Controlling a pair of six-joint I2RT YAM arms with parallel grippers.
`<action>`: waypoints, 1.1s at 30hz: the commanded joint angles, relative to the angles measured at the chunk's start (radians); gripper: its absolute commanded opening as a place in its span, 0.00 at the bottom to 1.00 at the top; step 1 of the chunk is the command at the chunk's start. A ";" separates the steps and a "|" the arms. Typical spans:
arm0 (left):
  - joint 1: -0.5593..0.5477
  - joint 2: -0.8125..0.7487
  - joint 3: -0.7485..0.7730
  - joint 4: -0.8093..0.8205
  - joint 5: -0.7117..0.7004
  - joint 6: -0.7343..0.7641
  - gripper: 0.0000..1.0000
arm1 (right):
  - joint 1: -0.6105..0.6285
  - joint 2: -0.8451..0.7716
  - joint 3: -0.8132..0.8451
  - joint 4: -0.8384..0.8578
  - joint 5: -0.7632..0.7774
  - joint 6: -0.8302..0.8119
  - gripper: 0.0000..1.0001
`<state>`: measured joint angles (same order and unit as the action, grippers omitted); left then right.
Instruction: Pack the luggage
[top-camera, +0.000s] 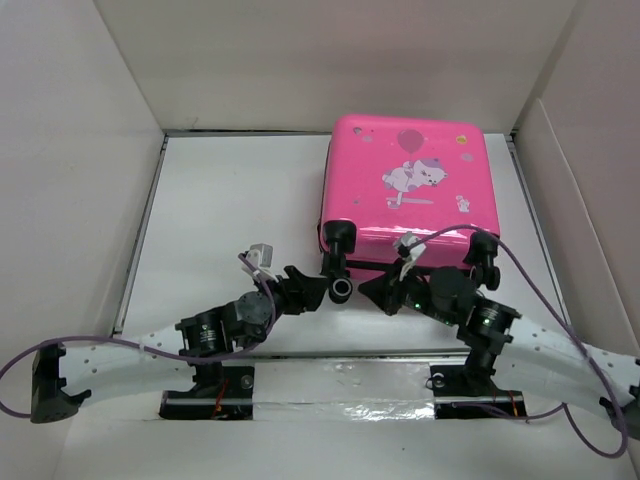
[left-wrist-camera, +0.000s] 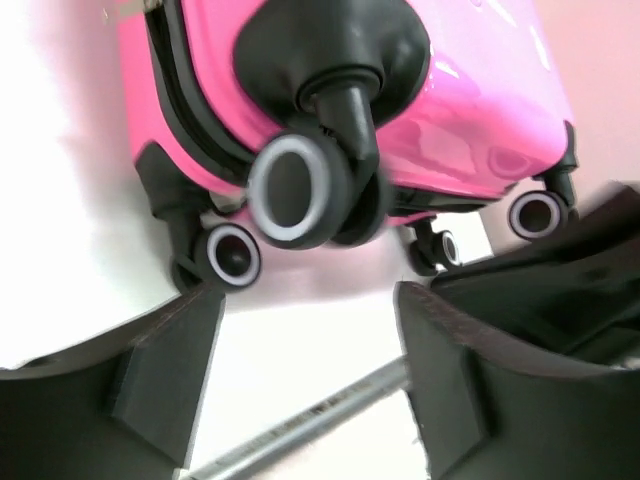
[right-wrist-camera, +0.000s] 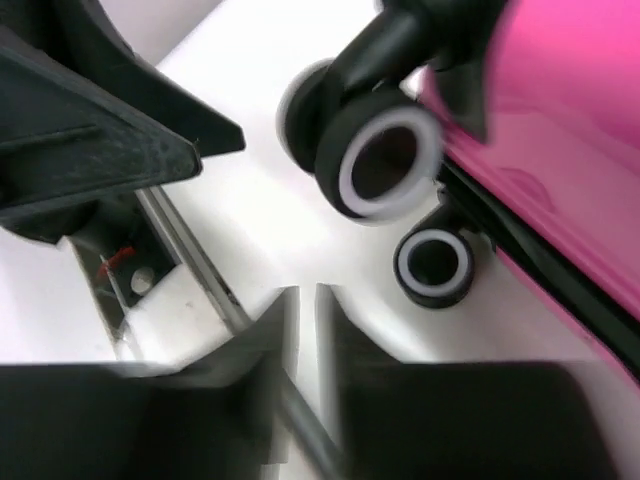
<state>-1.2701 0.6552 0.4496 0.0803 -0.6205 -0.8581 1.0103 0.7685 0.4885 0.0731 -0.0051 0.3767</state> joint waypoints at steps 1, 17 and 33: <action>0.006 0.014 0.063 0.056 -0.031 0.111 0.71 | -0.018 -0.135 0.144 -0.314 0.181 -0.044 0.01; 0.075 0.268 0.189 0.136 0.057 0.267 0.81 | -1.280 0.115 0.276 -0.161 0.081 -0.101 0.00; 0.363 0.448 0.146 0.452 0.379 0.271 0.77 | -1.188 0.557 0.315 0.182 -0.599 0.030 0.49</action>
<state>-0.9398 1.0817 0.5884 0.3771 -0.3351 -0.5812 -0.2859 1.3006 0.7429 0.1253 -0.3817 0.3256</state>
